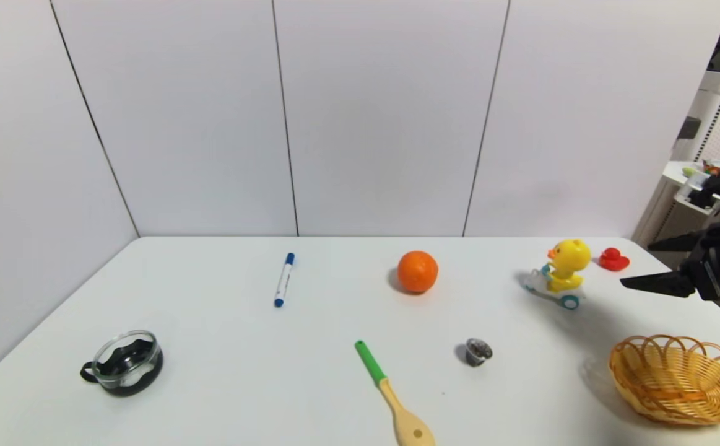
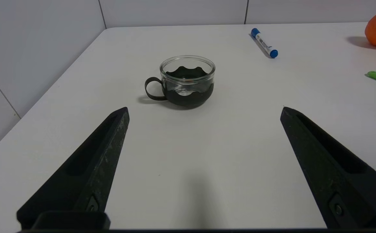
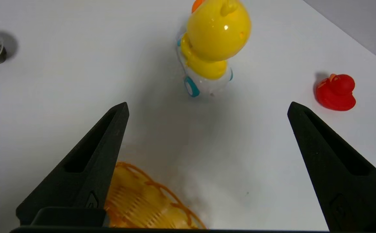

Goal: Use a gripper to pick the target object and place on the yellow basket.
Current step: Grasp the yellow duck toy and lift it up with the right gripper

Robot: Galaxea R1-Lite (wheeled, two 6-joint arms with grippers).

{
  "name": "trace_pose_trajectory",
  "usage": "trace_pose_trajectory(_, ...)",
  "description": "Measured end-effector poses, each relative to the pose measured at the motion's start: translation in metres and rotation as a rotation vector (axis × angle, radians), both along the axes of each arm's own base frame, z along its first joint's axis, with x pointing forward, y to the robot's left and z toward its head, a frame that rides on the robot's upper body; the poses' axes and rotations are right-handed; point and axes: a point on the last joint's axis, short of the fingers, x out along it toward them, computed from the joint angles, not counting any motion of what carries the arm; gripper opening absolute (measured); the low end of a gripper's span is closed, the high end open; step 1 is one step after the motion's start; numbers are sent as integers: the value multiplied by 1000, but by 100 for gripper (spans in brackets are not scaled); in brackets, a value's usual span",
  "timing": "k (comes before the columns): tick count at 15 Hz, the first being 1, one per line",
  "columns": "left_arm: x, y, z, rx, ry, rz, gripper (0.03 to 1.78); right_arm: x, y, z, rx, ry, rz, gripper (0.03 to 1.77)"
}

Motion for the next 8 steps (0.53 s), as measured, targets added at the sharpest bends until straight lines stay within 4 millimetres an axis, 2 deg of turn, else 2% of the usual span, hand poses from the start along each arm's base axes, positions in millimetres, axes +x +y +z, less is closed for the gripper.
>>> trace_pose_trajectory(8, 0, 0, 0, 0, 0, 0, 169, 13, -4, -35, 81, 145, -23, 169)
